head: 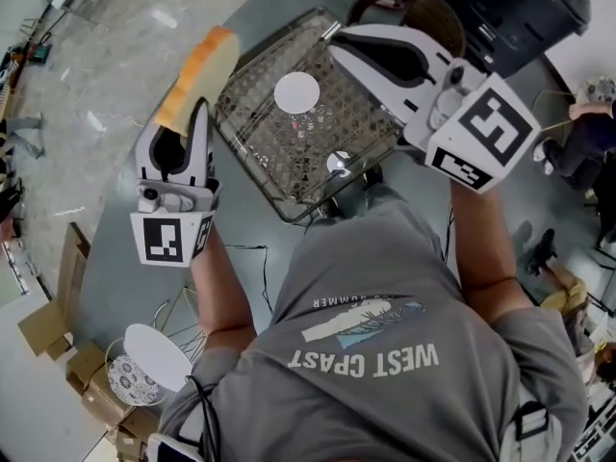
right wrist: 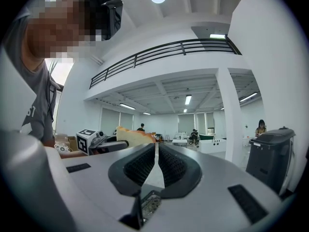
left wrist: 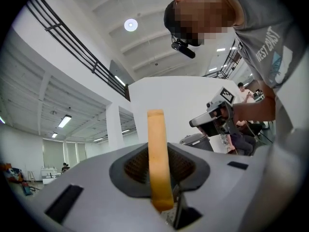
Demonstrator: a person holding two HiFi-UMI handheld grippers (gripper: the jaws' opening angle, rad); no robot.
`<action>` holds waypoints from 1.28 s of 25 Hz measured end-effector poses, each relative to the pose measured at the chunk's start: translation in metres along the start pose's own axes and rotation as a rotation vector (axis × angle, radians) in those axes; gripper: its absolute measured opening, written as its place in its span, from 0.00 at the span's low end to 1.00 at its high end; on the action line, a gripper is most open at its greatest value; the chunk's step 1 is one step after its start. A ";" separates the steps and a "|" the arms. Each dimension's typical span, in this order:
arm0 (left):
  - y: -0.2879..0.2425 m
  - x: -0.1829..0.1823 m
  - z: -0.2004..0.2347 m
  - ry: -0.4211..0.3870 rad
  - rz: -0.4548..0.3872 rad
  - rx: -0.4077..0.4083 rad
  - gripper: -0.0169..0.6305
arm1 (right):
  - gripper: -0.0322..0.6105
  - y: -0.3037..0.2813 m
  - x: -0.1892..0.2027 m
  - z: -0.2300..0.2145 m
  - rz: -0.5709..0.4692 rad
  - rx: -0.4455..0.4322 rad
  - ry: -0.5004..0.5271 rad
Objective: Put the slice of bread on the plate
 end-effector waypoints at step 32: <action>-0.022 0.256 -0.041 -0.303 0.524 0.109 0.17 | 0.06 -0.008 0.058 -0.067 0.058 -0.050 -0.137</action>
Point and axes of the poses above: the fingertips, and each gripper's own axes: y backward along the fingers, z to its left, x out of its underside, the point moved 3 cm from there along y, backward along the fingers, and after that the axes turned 12 degrees about -z, right-handed, at the moved point
